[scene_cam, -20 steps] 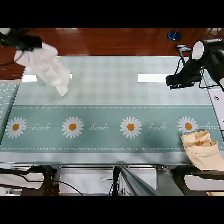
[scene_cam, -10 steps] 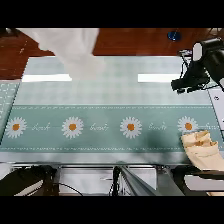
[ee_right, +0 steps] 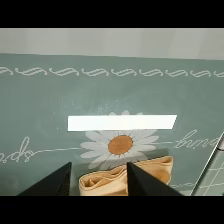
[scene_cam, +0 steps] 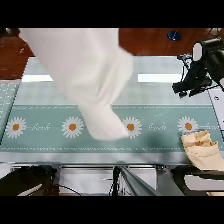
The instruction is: Fold the shirts.
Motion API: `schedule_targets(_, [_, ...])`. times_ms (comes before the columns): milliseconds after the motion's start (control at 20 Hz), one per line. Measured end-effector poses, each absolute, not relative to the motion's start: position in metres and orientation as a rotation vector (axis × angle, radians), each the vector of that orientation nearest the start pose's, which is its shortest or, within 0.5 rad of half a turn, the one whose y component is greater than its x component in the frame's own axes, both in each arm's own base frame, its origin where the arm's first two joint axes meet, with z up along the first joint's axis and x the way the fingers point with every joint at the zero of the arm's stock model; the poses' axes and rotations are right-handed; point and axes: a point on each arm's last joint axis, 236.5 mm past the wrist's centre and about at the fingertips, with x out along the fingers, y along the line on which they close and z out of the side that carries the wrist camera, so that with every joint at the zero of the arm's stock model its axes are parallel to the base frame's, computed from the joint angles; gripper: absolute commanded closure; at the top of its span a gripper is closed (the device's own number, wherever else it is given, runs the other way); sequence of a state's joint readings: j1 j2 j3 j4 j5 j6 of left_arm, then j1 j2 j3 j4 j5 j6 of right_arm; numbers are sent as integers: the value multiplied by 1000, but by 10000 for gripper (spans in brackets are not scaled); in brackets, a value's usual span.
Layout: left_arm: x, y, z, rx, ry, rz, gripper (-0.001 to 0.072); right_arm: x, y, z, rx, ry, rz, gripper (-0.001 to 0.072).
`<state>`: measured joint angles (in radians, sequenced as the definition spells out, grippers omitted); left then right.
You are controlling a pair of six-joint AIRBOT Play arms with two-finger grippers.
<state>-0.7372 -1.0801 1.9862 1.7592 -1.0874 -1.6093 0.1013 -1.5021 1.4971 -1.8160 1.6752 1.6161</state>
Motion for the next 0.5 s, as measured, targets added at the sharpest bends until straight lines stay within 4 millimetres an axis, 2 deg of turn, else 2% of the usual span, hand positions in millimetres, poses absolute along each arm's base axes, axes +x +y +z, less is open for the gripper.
schedule_targets(150, [325, -242, 419, 173, 254, -570, 680, 353, -20, 27, -231, 1651, -161, 290])
schedule_targets(300, [346, -276, 363, 209, 403, -604, 680, 356, -20, 26, -230, 1639, -157, 290])
schedule_targets(400, [362, -312, 311, 220, 530, -653, 680, 358, -19, 26, -229, 1632, -155, 290])
schedule_targets(500, [369, -351, 249, 216, 681, -720, 680, 359, -19, 26, -228, 1626, -153, 290])
